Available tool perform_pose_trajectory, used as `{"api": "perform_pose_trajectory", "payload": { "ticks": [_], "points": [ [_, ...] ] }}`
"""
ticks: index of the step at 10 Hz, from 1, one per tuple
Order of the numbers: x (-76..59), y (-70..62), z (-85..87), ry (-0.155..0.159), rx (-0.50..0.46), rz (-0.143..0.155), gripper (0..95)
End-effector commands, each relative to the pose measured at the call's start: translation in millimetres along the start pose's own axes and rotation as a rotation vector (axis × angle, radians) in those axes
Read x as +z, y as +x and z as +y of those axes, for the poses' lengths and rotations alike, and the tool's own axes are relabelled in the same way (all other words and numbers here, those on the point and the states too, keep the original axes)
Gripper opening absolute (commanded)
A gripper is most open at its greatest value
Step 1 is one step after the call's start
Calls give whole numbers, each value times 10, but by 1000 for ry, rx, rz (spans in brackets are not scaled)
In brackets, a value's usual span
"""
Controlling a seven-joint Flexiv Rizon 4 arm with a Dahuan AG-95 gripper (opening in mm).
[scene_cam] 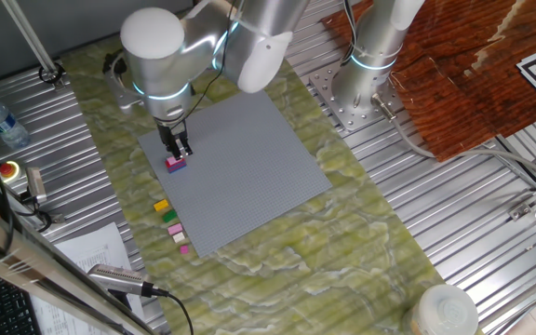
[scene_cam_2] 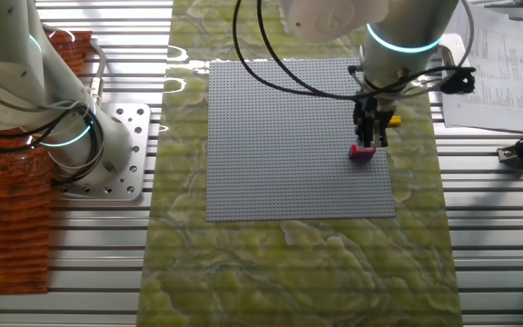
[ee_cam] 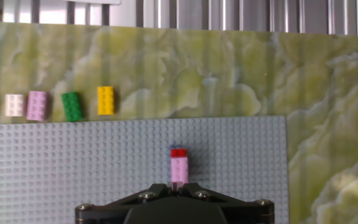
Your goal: Stack small Lego blocks one on top of the other
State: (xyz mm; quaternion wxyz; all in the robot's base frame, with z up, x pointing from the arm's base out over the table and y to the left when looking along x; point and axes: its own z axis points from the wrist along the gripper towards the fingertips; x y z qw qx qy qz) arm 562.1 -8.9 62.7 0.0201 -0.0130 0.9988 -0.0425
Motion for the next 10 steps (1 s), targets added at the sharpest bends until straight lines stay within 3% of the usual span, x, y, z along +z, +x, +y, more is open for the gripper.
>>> {"api": "perform_pose_trajectory", "payload": {
  "ticks": [1, 7, 10],
  "points": [
    [-2, 11, -2, -1, -5, 0, 0],
    [70, -22, -3, -4, -17, -1, 0],
    [103, -37, -8, 9, -21, 6, 0]
  ]
}}
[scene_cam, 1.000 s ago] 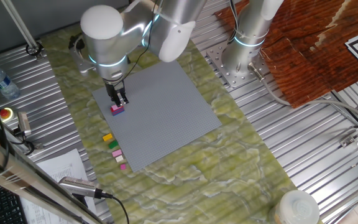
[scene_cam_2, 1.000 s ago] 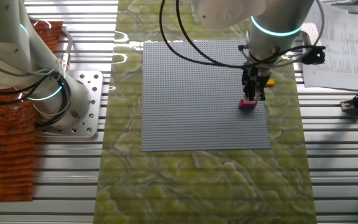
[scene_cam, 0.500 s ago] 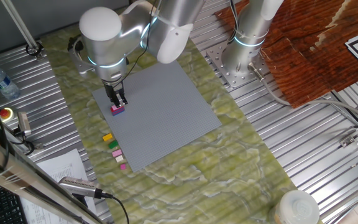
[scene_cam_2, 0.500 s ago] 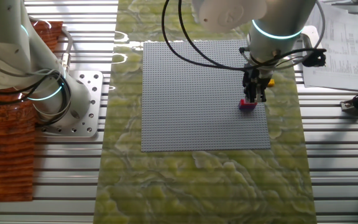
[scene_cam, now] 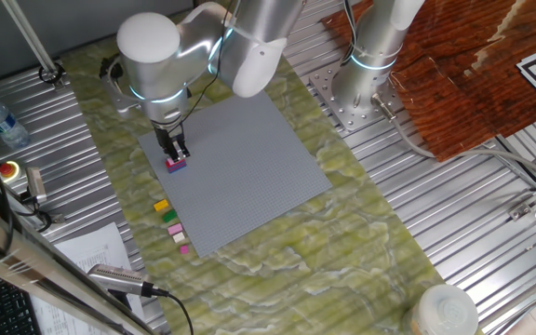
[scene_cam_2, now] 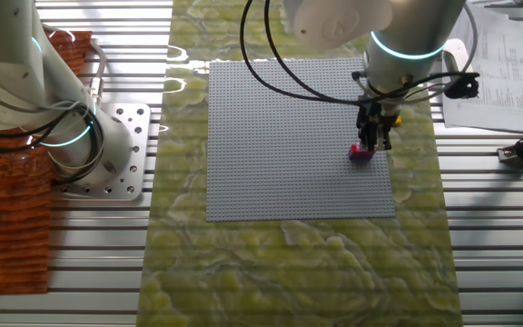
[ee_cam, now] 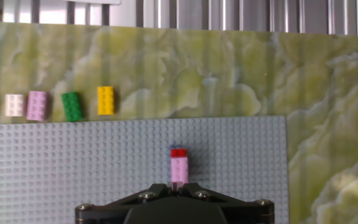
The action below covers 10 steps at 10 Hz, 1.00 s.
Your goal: Stack small Lego blocks one on top of the other
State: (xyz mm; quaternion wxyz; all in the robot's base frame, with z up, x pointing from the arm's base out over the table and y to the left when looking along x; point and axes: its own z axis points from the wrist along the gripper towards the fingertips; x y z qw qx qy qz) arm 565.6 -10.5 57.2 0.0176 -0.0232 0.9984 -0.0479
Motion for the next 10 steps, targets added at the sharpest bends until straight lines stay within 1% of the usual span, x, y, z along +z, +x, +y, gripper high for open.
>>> {"api": "perform_pose_trajectory", "payload": {
  "ticks": [1, 4, 8, 9, 10],
  "points": [
    [90, -21, -9, -1, 0, 5, 0],
    [138, -39, -23, -2, 1, 2, 0],
    [139, -40, -24, -3, 3, 0, 0],
    [119, -38, -21, -1, 0, -2, 0],
    [40, -35, -9, 7, -7, 2, 0]
  ]
}}
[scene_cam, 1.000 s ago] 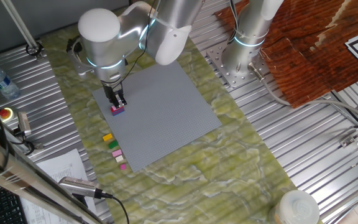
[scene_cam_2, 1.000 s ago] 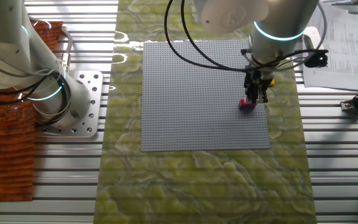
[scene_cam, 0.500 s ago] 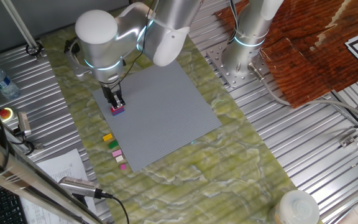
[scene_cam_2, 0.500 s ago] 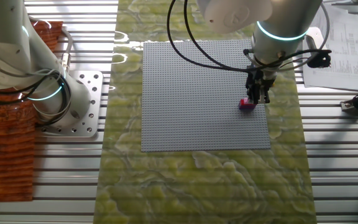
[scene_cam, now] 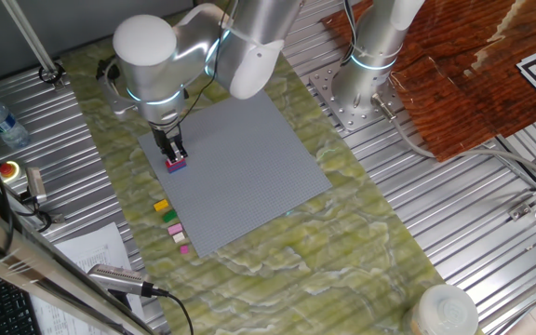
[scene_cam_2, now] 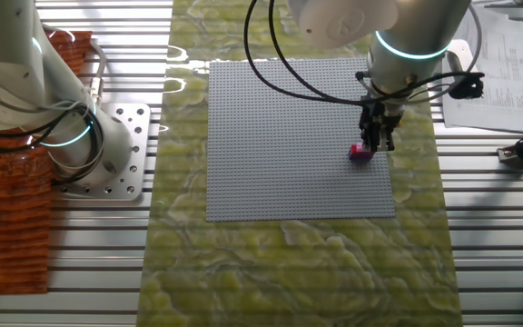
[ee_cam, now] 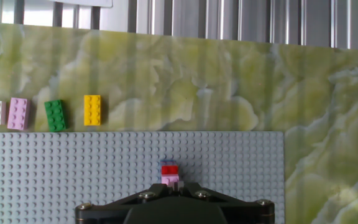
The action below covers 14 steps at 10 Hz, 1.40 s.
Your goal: Stack small Lego blocks one on top of the other
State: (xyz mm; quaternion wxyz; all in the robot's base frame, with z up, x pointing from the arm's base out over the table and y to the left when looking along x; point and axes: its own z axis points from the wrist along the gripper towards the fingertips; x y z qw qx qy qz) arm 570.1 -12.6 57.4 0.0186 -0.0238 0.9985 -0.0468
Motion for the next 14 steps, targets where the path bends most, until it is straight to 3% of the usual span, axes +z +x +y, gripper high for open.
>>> {"api": "perform_pose_trajectory", "payload": {
  "ticks": [1, 3, 5, 14],
  "points": [
    [-49, 13, 35, 19, -13, 7, 0],
    [-194, 47, 79, 40, -19, 8, 0],
    [-263, 86, 109, 40, -17, 5, 0],
    [-108, 28, 41, 8, -67, 26, 0]
  ]
}}
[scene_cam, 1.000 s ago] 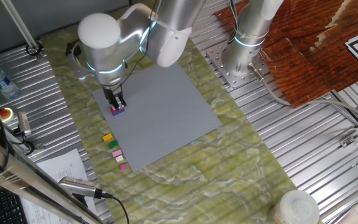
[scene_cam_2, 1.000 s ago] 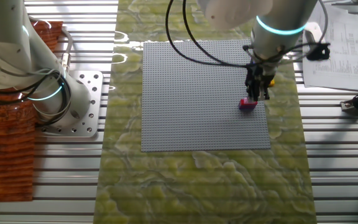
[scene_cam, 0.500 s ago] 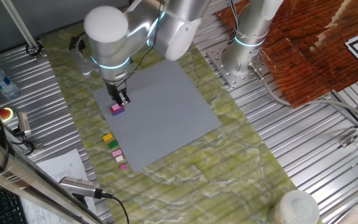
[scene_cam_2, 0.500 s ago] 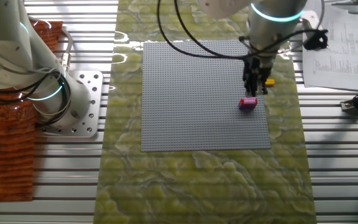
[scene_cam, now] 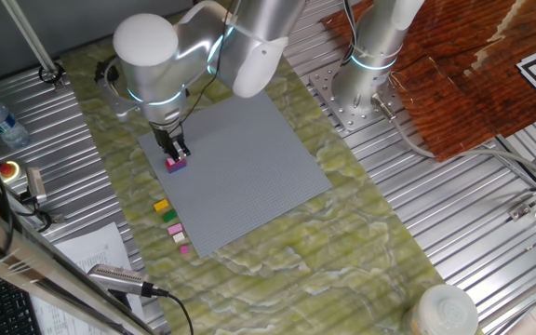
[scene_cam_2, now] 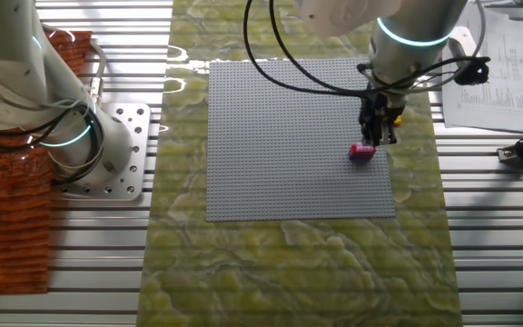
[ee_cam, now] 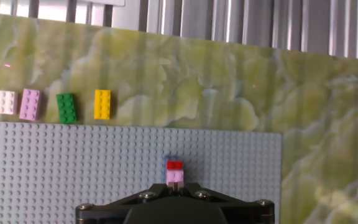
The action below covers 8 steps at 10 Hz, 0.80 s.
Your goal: Stack small Lego blocks one on top of the other
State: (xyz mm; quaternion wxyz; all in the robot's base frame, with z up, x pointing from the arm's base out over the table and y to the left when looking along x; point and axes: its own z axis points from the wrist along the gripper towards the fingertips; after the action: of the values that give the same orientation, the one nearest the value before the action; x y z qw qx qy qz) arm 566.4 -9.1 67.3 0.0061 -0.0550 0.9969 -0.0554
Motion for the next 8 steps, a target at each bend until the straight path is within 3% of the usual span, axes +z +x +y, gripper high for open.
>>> {"api": "perform_pose_trajectory", "payload": {
  "ticks": [1, 8],
  "points": [
    [9, 9, 12, -12, -5, 4, 0],
    [84, 10, 68, -19, -5, 5, 0]
  ]
}}
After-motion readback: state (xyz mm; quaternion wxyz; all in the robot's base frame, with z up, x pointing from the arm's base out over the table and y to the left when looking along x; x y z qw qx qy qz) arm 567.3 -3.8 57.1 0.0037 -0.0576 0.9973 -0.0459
